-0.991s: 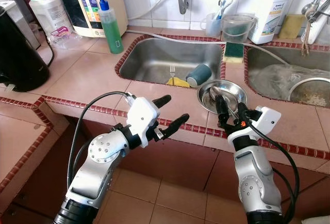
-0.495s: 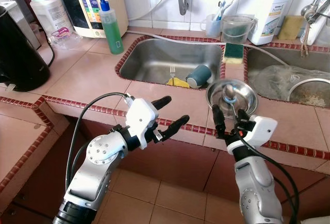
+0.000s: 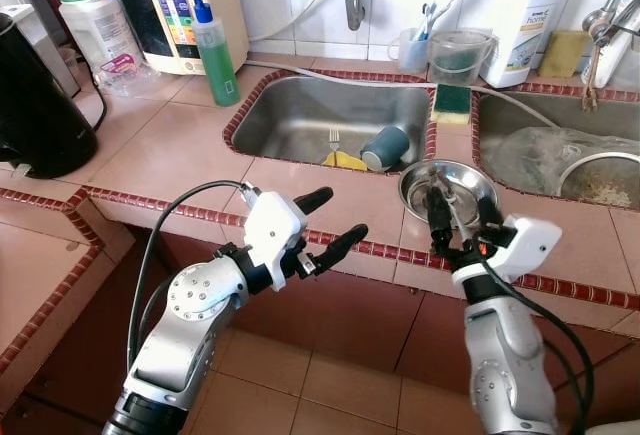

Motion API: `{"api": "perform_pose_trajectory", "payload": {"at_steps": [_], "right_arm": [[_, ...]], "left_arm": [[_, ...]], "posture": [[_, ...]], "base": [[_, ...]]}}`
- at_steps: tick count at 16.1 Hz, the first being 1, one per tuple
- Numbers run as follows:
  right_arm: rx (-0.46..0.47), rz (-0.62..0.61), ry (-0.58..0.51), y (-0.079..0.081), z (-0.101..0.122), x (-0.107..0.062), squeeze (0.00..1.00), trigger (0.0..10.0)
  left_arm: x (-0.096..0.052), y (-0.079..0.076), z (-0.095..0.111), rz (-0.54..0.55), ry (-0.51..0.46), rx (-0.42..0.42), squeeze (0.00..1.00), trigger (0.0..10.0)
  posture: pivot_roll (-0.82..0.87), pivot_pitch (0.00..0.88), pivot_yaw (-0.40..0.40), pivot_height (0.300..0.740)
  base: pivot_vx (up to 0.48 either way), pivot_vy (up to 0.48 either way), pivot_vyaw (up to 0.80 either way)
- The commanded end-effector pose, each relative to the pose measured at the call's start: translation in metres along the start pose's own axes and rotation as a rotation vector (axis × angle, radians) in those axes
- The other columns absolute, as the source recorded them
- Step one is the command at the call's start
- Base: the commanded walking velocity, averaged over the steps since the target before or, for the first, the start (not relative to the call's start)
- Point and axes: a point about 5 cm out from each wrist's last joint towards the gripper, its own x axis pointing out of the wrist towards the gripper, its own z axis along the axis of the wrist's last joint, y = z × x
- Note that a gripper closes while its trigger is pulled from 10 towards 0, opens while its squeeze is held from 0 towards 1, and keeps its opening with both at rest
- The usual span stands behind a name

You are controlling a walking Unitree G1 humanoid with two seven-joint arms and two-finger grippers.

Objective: Kitchen organization

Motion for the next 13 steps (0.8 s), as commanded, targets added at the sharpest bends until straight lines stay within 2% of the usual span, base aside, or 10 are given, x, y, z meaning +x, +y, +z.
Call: {"api": "perform_pose_trajectory", "payload": {"at_steps": [1, 2, 3, 6, 9, 13], "right_arm": [[-0.046, 0.045, -0.004, 0.007, 0.001, -0.003, 0.00, 10.0], [-0.156, 0.113, 0.032, 0.008, -0.005, -0.014, 0.00, 10.0], [-0.202, 0.147, 0.051, 0.007, -0.007, -0.023, 0.00, 10.0], [-0.240, 0.151, 0.061, 0.002, -0.006, -0.030, 0.00, 10.0], [-0.332, 0.154, 0.044, 0.000, -0.002, -0.037, 0.00, 10.0], [-0.377, 0.157, 0.009, 0.001, 0.003, -0.037, 0.00, 10.0]], "left_arm": [[-0.002, -0.001, 0.003, -0.015, -0.002, 0.007, 0.00, 10.0], [-0.004, -0.001, 0.002, -0.011, -0.002, 0.003, 0.00, 10.0], [-0.005, -0.001, 0.002, -0.007, -0.002, 0.001, 0.00, 10.0], [-0.005, -0.001, 0.002, -0.005, -0.001, -0.005, 0.00, 10.0], [-0.005, 0.000, 0.002, -0.004, -0.001, -0.013, 0.00, 10.0], [-0.004, -0.002, 0.001, -0.010, -0.002, -0.032, 0.00, 10.0]], "posture": [[-0.21, 0.045, 0.097, 0.740], [-0.21, 0.051, 0.096, 0.740], [-0.21, 0.057, 0.097, 0.740], [-0.22, 0.072, 0.102, 0.740], [-0.22, 0.080, 0.107, 0.740], [-0.23, 0.082, 0.113, 0.740]], "base": [[0.000, 0.000, 0.00], [0.000, 0.000, 0.00], [0.000, 0.000, 0.00], [0.000, 0.000, 0.00], [0.000, 0.000, 0.00], [0.000, 0.000, 0.00]]}}
